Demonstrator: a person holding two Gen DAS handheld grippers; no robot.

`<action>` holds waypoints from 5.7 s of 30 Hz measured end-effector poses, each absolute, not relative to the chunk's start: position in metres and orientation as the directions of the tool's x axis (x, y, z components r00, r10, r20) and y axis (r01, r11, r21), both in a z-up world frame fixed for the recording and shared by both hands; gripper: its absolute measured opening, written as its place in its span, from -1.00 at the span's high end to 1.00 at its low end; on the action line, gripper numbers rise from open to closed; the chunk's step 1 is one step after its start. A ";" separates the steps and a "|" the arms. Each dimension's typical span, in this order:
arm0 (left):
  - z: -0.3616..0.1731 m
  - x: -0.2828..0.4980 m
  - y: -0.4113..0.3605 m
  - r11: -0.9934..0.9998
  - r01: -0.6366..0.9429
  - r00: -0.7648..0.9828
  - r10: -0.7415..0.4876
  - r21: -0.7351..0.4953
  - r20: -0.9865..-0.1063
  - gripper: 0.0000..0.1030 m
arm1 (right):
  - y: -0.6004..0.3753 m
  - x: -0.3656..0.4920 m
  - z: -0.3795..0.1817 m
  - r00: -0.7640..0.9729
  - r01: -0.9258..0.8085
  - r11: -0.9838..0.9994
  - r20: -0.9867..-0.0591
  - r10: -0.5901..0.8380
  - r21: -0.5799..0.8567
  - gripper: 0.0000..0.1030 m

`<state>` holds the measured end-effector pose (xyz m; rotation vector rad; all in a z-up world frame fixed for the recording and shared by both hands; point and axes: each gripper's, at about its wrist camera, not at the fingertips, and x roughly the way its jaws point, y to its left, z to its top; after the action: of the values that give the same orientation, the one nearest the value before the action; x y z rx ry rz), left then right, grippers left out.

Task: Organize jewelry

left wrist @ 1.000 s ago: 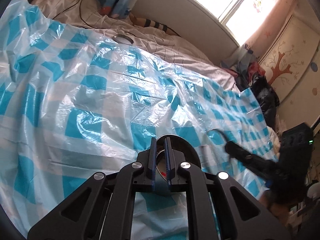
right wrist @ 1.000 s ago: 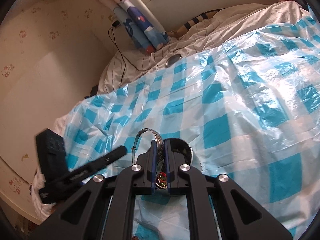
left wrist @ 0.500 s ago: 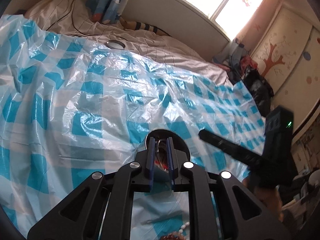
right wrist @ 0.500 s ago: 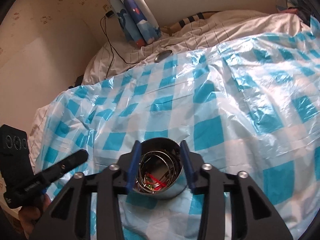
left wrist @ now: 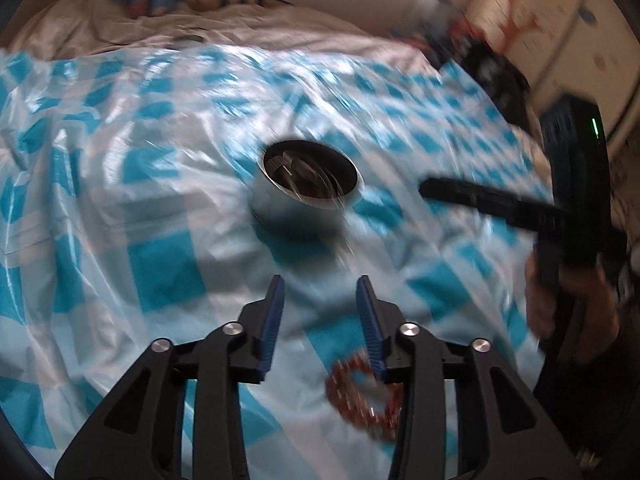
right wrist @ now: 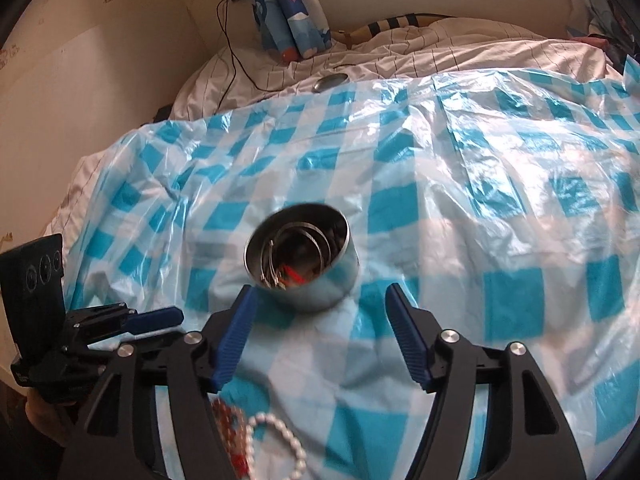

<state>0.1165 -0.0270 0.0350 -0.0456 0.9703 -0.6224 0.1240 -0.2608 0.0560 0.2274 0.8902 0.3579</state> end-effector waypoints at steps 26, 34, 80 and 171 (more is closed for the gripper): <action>0.000 0.084 -0.040 0.734 0.602 0.263 -0.556 -0.316 -0.789 0.81 | -0.246 0.110 0.059 0.525 -0.247 0.899 -0.730 0.438 0.362 -0.39; 0.020 0.093 -0.018 0.758 0.555 0.322 -0.575 -0.342 -0.752 0.81 | -0.227 0.101 0.054 0.453 -0.339 0.886 -0.771 0.449 0.317 -0.41; 0.014 0.109 -0.009 0.898 0.429 0.482 -0.322 -0.100 -0.815 0.80 | -0.248 0.102 0.051 0.344 -0.371 0.733 -0.648 0.679 0.571 0.89; 0.033 0.130 0.004 0.909 0.351 0.559 -0.395 -0.224 -0.729 0.99 | -0.268 0.124 0.013 0.375 -0.202 0.711 -0.618 0.691 0.673 0.81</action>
<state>0.1304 0.0041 0.0330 -0.0551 0.8732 -0.4402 0.1242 -0.2680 0.0129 0.5459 1.0387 0.6094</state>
